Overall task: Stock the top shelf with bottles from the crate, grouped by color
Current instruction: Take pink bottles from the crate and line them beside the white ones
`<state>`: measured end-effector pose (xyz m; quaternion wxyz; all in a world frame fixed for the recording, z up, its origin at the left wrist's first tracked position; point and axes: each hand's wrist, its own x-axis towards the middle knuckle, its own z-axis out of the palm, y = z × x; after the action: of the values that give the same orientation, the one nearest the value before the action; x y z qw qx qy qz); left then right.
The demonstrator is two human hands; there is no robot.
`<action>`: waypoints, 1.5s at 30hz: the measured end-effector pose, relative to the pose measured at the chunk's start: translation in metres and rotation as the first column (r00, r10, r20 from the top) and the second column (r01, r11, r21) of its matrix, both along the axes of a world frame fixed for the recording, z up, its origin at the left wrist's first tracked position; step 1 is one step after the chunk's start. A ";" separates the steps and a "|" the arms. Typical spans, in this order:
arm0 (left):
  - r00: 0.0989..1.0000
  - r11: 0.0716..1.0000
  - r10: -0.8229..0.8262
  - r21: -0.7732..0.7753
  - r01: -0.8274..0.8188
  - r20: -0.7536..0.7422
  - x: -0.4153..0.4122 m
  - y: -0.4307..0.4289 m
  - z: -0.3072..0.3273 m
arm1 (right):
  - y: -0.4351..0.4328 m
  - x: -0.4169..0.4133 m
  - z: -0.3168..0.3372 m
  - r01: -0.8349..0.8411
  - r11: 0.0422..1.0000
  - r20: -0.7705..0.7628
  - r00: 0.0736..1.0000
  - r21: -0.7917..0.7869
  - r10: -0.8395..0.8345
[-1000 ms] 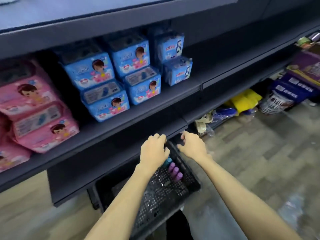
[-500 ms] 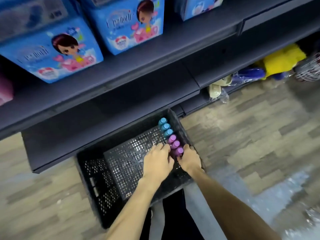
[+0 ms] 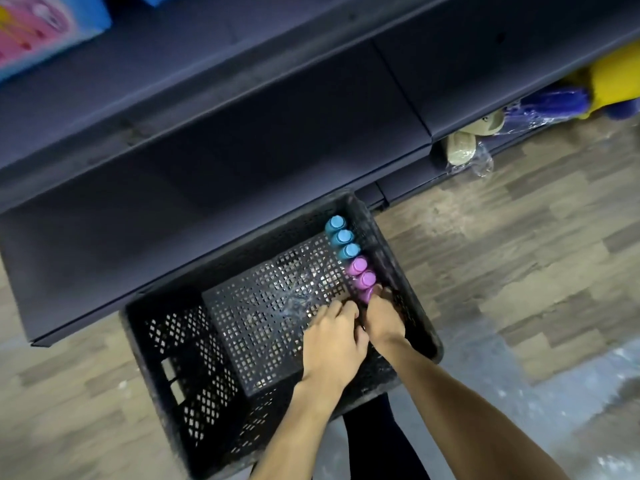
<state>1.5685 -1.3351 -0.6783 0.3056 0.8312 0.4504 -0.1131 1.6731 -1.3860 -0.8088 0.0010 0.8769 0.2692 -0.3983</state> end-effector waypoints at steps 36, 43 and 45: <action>0.996 0.999 0.027 0.028 -0.029 0.086 -0.013 0.030 -0.055 | -0.007 -0.022 -0.038 0.348 0.911 0.032 0.931 0.222 -0.363; 0.985 0.992 -0.032 0.129 0.010 0.168 -0.008 0.057 0.033 | -0.009 -0.030 0.083 0.304 0.808 -0.030 0.942 0.505 -0.335; 0.976 0.984 -0.056 0.176 0.019 0.210 -0.004 0.065 0.063 | -0.003 -0.028 0.117 0.255 0.789 -0.019 0.955 0.558 -0.296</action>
<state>1.5642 -1.2705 -0.6153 0.2769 0.8704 0.4070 0.0110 1.6451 -1.3888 -0.6919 -0.3020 0.8822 0.2421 -0.2680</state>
